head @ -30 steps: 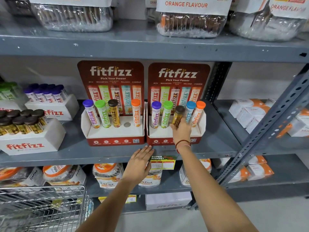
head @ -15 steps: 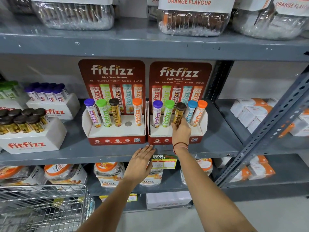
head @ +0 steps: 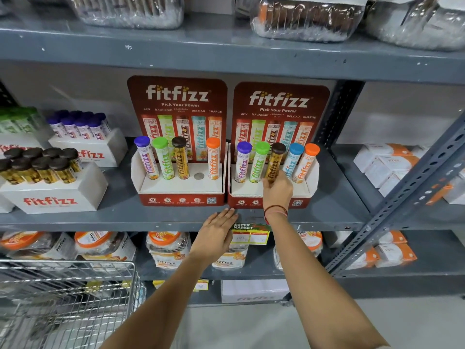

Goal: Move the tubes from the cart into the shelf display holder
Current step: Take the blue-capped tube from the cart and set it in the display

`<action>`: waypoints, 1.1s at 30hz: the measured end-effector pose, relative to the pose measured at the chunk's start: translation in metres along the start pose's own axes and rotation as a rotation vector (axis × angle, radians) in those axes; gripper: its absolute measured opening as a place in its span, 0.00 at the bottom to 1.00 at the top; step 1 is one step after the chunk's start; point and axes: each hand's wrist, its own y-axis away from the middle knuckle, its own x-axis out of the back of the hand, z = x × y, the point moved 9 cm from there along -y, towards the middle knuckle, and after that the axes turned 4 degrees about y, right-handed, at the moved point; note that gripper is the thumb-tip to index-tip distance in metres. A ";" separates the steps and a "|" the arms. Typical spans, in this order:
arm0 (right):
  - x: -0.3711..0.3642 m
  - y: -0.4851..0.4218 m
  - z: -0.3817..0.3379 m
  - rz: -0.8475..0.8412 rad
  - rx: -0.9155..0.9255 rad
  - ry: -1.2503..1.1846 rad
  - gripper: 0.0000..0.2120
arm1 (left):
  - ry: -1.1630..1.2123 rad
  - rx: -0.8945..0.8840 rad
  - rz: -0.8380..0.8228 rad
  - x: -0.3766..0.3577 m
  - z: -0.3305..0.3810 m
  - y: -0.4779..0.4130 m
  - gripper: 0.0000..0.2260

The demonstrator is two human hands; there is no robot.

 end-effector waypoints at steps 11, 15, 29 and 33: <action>-0.033 0.101 -0.054 0.052 0.202 -0.201 0.06 | 0.089 0.301 0.235 0.091 -0.071 0.063 0.11; -0.099 0.173 -0.112 -0.243 0.400 -0.197 0.06 | 0.118 0.507 0.282 0.119 -0.114 0.135 0.10; -0.312 0.466 -0.122 -1.319 0.865 0.391 0.12 | 0.035 1.171 0.210 0.095 -0.174 0.423 0.09; -0.354 0.491 -0.053 -1.483 0.684 0.733 0.20 | -0.016 1.201 0.104 0.075 -0.167 0.451 0.15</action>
